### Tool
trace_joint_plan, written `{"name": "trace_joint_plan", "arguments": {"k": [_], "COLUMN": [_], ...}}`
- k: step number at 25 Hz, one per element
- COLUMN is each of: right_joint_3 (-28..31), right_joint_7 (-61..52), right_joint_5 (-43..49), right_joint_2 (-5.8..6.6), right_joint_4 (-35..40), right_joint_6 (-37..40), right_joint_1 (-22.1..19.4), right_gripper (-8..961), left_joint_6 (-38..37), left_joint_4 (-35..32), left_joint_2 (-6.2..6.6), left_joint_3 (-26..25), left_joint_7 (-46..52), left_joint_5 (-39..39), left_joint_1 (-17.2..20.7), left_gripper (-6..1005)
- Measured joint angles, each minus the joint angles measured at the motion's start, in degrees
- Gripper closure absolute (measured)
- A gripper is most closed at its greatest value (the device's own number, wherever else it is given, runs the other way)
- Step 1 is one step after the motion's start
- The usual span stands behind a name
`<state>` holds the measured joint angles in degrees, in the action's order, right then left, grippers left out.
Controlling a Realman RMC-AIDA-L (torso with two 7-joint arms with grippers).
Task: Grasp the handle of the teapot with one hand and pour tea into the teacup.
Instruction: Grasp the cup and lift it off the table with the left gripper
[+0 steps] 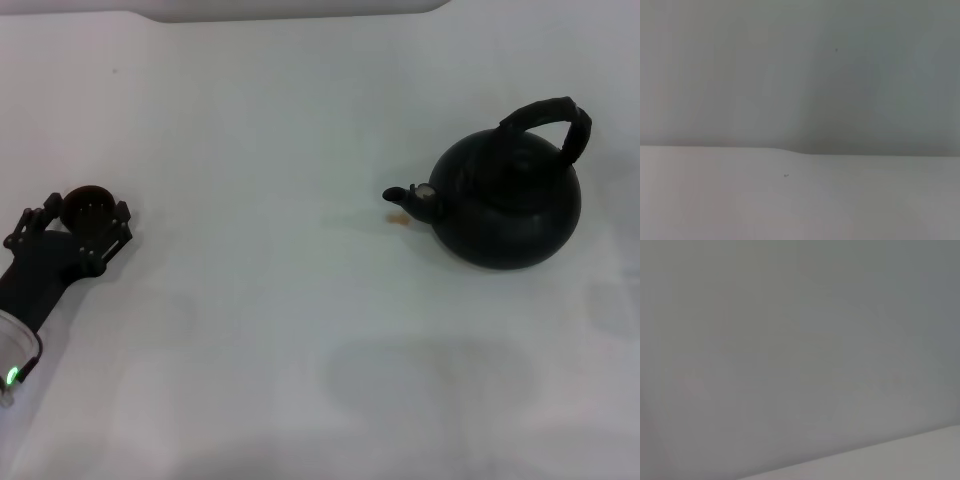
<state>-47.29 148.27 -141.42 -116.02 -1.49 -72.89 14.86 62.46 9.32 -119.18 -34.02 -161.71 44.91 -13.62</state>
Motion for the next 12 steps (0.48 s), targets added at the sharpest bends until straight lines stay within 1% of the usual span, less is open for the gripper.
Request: {"name": "trace_joint_plan", "arguments": {"k": [12], "right_joint_3": [0.31], "right_joint_7": [0.00], "right_joint_5": [-0.15], "right_joint_2": [0.00], "right_joint_4": [-0.53], "right_joint_6": [-0.05], "right_joint_1": [-0.20], "right_gripper": [168], "left_joint_6": [-1.00], "left_joint_4": [0.06], "left_joint_2": [-0.03], "left_joint_3": [-0.02], "left_joint_7": [0.00], "left_joint_5": [-0.14], "left_joint_1": [-0.10], "left_gripper": [192]}}
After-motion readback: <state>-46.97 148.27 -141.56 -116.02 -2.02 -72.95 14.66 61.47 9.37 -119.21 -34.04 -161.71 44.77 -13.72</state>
